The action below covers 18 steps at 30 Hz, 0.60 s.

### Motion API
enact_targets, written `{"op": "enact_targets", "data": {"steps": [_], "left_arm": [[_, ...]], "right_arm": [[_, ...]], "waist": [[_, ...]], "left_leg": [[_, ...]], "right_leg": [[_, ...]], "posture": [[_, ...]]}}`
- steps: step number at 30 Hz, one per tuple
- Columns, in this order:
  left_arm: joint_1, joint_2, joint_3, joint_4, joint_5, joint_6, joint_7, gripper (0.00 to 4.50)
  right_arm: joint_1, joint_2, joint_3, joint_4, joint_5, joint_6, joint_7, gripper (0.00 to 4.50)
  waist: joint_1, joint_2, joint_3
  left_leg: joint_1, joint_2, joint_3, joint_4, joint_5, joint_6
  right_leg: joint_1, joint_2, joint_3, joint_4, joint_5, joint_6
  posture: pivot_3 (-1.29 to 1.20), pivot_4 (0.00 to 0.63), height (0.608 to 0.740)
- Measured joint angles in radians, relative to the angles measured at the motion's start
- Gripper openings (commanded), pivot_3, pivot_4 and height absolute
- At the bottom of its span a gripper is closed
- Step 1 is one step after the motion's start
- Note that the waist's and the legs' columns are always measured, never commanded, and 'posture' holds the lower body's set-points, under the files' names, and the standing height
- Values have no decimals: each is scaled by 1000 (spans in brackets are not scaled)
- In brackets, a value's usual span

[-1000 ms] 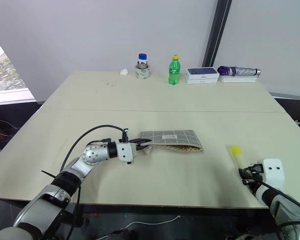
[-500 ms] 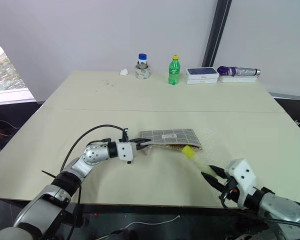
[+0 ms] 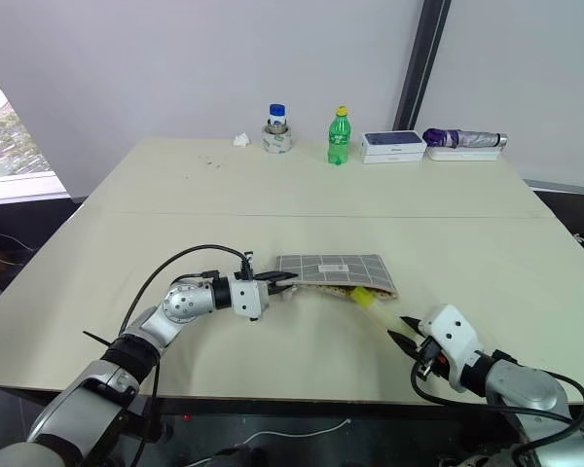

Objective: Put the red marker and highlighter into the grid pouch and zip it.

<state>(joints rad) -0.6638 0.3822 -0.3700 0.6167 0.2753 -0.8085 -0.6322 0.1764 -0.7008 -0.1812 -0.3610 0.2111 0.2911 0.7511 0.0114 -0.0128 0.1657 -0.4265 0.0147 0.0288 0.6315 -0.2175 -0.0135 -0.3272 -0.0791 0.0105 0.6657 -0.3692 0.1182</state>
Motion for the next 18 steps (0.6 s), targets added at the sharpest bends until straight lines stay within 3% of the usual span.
{"op": "enact_targets", "data": {"steps": [7, 12, 17, 18], "left_arm": [[13, -7, -26, -75, 5, 1, -27, 0], [30, -17, -36, -90, -25, 21, -57, 0], [30, -16, -36, -90, -27, 35, -65, 0], [30, -15, -36, -90, -27, 35, -65, 0]], "right_arm": [[-175, -55, 140, -46, -91, 150, -30, 878], [-261, -76, 275, -41, -240, 45, -40, 878], [-283, -119, 327, 33, -370, -128, -63, 878], [-283, -131, 327, 53, -391, -169, -72, 1378]], "waist": [[0, 0, 0], [1, 0, 0], [1, 0, 0], [0, 0, 0]], "left_leg": [[0, 0, 0, 0, 0, 0], [-1, 0, 0, 0, 0, 0], [0, 0, 0, 1, 0, 0], [0, 0, 0, 1, 0, 0]], "right_leg": [[0, 0, 0, 0, 0, 0], [-1, 0, 0, 0, 0, 0], [0, 0, 0, 0, 0, 0], [0, 0, 0, 0, 0, 0]], "posture": [[0, 150, 740], [0, 150, 740], [0, 150, 740], [0, 150, 740]]}}
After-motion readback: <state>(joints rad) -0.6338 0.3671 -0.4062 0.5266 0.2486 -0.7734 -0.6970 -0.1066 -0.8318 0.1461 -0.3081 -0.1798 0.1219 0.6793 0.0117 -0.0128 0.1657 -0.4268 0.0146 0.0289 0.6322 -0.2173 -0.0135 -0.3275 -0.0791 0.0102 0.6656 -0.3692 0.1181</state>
